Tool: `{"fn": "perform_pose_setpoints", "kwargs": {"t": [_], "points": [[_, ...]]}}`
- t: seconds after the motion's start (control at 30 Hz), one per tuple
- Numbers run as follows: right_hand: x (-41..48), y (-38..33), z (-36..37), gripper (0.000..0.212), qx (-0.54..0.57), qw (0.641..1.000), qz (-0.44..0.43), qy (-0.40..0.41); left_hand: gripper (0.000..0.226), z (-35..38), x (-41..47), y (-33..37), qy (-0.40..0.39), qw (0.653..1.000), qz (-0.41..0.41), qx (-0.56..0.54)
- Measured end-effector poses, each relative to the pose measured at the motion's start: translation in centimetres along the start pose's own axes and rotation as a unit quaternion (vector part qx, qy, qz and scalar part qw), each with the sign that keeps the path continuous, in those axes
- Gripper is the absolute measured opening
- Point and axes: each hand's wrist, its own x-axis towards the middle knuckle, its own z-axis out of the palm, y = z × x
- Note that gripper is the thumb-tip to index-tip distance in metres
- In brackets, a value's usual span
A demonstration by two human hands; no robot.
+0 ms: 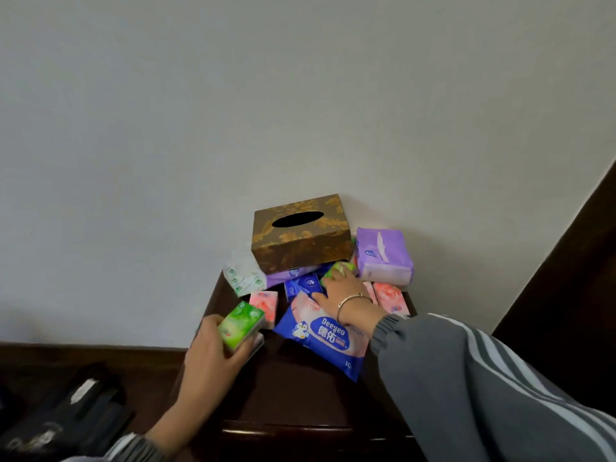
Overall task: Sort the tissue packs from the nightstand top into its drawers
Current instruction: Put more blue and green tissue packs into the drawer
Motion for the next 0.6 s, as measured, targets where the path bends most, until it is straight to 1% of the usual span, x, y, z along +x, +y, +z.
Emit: {"fn": "perform_pose_setpoints", "kwargs": {"t": [0.1,0.17,0.27,0.33,0.37,0.43,0.5,0.6], "points": [[-0.6,0.6,-0.1,0.058,-0.01,0.999,-0.028,-0.033,0.06,0.5,-0.7,-1.0,0.004,0.999,-0.009,-0.047],[-1.2,1.3,-0.5,0.06,-0.038,0.996,-0.057,-0.058,0.06,0.8,-0.6,-1.2,0.015,0.996,-0.024,-0.081],[-1.8,1.8,-1.3,0.064,-0.072,0.992,-0.09,-0.055,0.063,1.3,-0.7,-1.7,0.032,0.993,-0.038,-0.107],[-1.4,1.2,-2.0,0.073,-0.072,0.989,-0.114,-0.054,0.064,1.5,-0.8,-1.9,0.042,0.992,-0.04,-0.116],[-1.0,0.7,-2.2,0.078,-0.068,0.987,-0.126,-0.068,0.064,1.6,-0.8,-2.0,0.048,0.991,-0.038,-0.118],[0.0,-0.2,-2.6,0.089,-0.071,0.981,-0.137,-0.119,0.065,1.7,-0.9,-2.0,0.061,0.99,-0.035,-0.119],[0.9,-1.1,-2.7,0.098,-0.097,0.973,-0.136,-0.157,0.066,1.7,-1.1,-1.9,0.069,0.989,-0.037,-0.126],[1.7,-2.0,-2.9,0.099,-0.099,0.972,-0.135,-0.163,0.064,1.4,-1.2,-1.9,0.075,0.987,-0.037,-0.141]]}}
